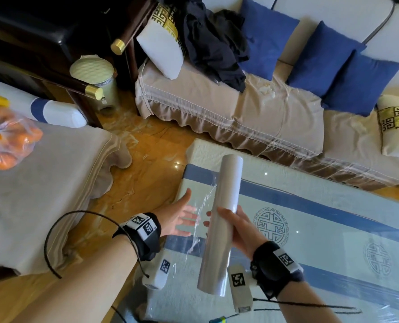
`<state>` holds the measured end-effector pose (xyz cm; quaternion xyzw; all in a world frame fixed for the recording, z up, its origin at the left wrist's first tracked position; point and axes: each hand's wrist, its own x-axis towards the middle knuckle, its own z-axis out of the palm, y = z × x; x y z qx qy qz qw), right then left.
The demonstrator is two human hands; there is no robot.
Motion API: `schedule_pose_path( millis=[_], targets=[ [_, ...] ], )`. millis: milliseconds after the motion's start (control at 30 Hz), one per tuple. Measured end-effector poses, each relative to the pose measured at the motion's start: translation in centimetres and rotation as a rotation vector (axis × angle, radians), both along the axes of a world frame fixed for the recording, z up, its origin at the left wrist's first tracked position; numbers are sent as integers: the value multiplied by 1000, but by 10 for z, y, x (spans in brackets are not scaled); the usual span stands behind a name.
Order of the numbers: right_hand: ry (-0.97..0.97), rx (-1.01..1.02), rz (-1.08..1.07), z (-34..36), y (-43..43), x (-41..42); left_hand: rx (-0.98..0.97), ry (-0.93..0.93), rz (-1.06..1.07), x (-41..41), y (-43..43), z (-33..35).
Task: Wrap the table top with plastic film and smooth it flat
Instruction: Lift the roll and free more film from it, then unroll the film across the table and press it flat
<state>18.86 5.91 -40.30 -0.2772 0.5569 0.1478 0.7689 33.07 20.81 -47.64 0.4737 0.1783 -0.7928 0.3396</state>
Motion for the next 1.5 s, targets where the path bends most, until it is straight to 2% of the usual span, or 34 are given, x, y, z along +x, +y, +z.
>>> schedule_pose_path(
  millis=[67, 133, 367, 500, 567, 667, 833, 1000, 1167, 1333, 1500],
  targets=[
    [-14, 7, 82, -1, 6, -5, -33, 23, 29, -3, -15, 2],
    [-73, 13, 162, -2, 12, -11, -61, -32, 8, -11, -27, 4],
    [-30, -67, 123, -1, 2, -8, -178, -545, 23, -10, -31, 10],
    [-45, -35, 49, 10, -10, 14, -179, -712, 71, 4, -46, 25],
    [-81, -15, 9, 18, -12, 32, -169, -854, 101, 14, -56, 31],
    [-112, -82, 15, 31, -19, 53, -188, -1043, 80, 34, -67, 40],
    [19, -248, 151, 47, -50, 59, -252, -1104, -1, 47, -86, 49],
    [49, -351, 230, 62, -61, 69, -284, -1235, -44, 58, -101, 60],
    [166, -578, 342, 68, -67, 76, -299, -1310, -93, 56, -113, 66],
    [181, -845, 445, 70, -67, 74, -237, -1332, -95, 43, -126, 64],
    [226, -904, 499, 77, -65, 72, -249, -1368, -73, 37, -129, 63]
  ],
)
